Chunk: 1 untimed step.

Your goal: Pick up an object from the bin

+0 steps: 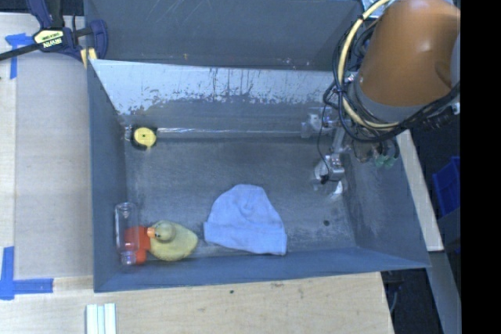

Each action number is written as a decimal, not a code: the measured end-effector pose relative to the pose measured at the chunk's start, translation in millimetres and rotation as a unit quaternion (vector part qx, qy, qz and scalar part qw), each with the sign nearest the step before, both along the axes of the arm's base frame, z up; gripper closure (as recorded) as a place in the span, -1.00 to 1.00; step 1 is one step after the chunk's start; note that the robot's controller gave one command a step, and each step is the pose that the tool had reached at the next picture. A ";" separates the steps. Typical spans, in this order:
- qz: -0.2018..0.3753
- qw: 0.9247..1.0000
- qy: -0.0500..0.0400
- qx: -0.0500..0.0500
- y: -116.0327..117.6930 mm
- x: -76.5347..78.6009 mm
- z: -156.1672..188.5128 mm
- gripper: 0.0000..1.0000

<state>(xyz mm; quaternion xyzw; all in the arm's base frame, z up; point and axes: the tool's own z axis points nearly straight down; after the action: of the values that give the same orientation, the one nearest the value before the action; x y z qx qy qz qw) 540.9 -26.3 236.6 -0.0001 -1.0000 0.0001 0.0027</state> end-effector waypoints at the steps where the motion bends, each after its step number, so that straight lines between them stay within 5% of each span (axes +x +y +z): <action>1: 0.000 1.000 -0.005 0.000 0.1 1.5 4.8 -1.00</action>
Offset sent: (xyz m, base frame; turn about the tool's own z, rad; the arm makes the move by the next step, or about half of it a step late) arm 0.0318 0.0183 -0.0921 -0.0564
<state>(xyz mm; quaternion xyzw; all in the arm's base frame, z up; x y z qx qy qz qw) 542.4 -26.2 241.4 0.0000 -1.0000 0.0002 -0.0020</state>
